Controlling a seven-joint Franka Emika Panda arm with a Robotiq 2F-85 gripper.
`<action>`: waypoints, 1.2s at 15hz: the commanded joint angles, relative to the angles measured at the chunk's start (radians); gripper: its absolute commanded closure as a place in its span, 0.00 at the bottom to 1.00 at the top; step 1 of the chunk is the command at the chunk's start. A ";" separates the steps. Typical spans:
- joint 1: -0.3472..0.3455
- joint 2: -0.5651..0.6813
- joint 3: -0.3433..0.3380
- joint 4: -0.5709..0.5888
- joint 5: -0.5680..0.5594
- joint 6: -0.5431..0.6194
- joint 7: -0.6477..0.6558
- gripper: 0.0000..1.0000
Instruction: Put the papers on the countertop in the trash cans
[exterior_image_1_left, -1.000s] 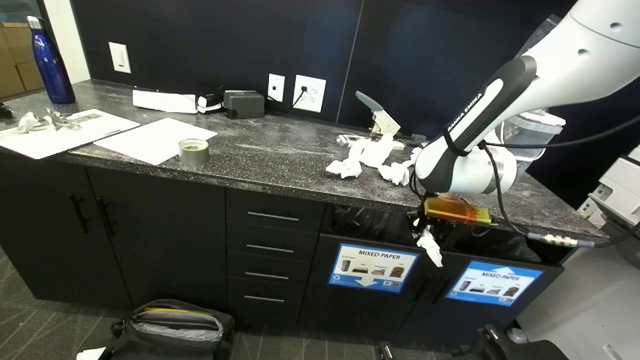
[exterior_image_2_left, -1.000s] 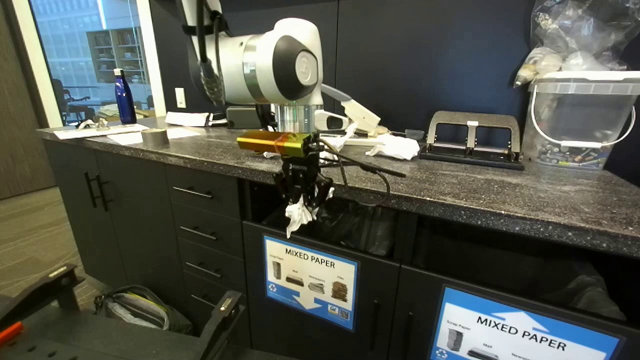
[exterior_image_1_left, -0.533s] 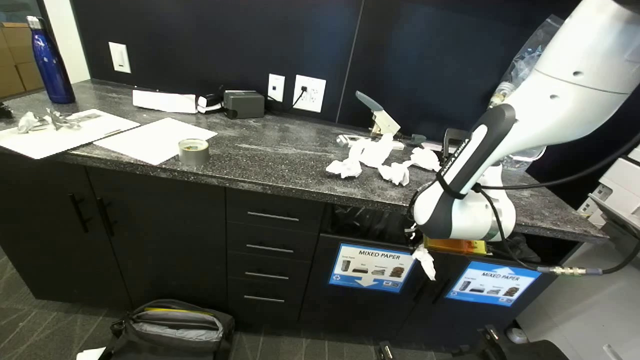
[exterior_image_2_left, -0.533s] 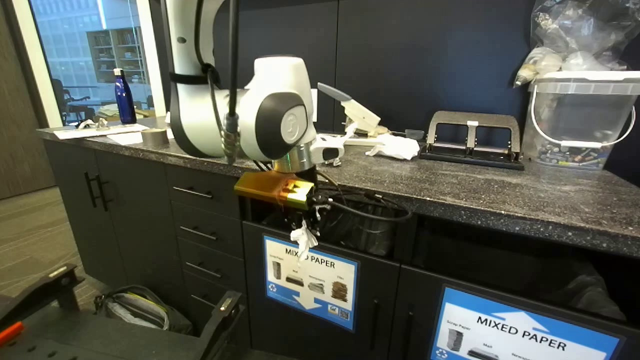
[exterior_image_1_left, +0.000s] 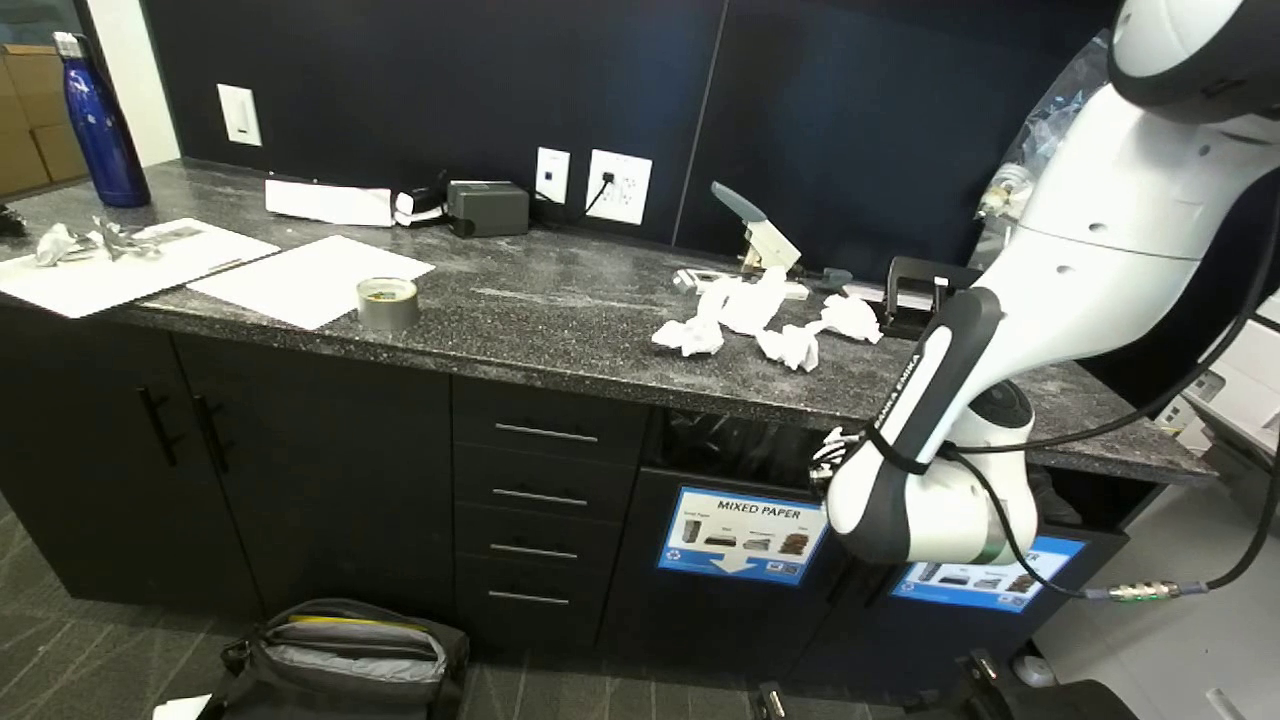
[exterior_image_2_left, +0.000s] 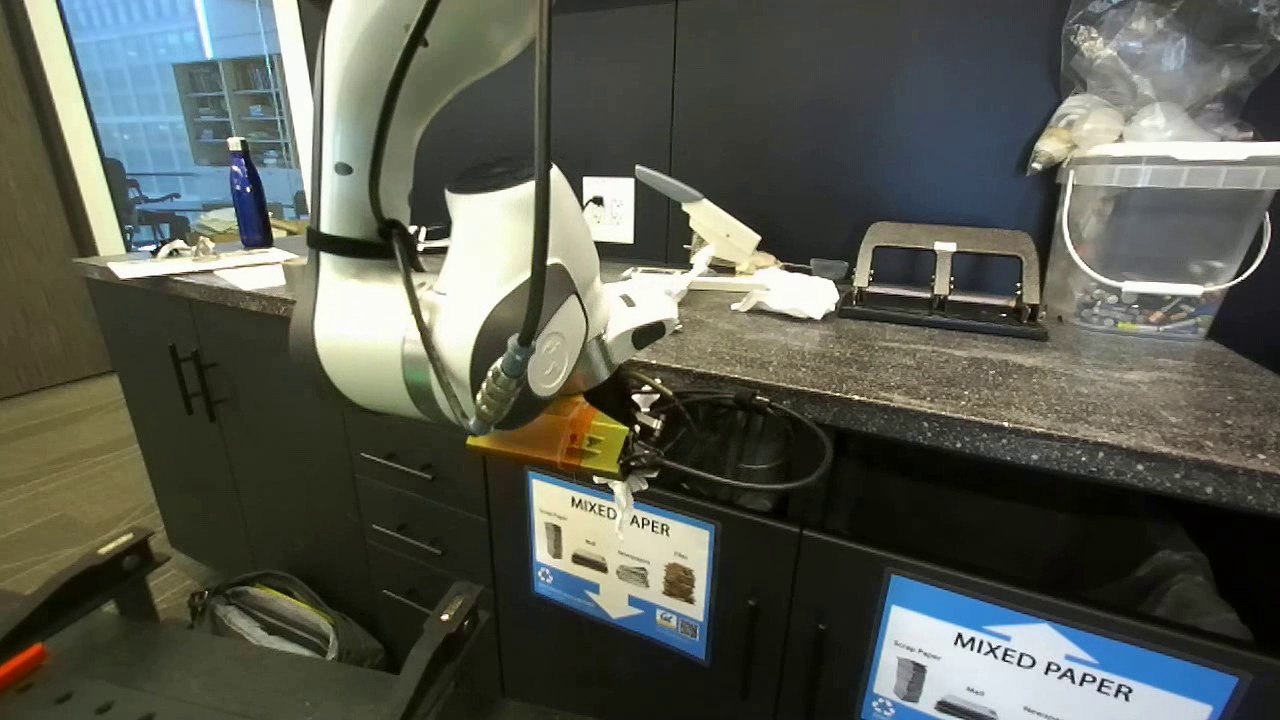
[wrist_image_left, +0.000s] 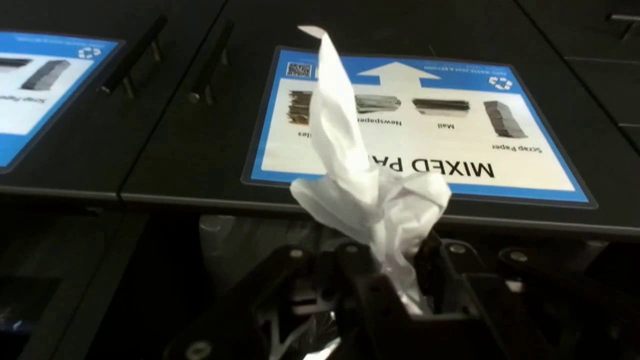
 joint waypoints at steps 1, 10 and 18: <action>-0.053 0.081 0.037 0.036 -0.029 0.178 0.026 0.90; -0.198 0.258 0.083 0.282 -0.161 0.156 0.078 0.91; -0.231 0.357 0.120 0.458 -0.202 0.148 0.104 0.91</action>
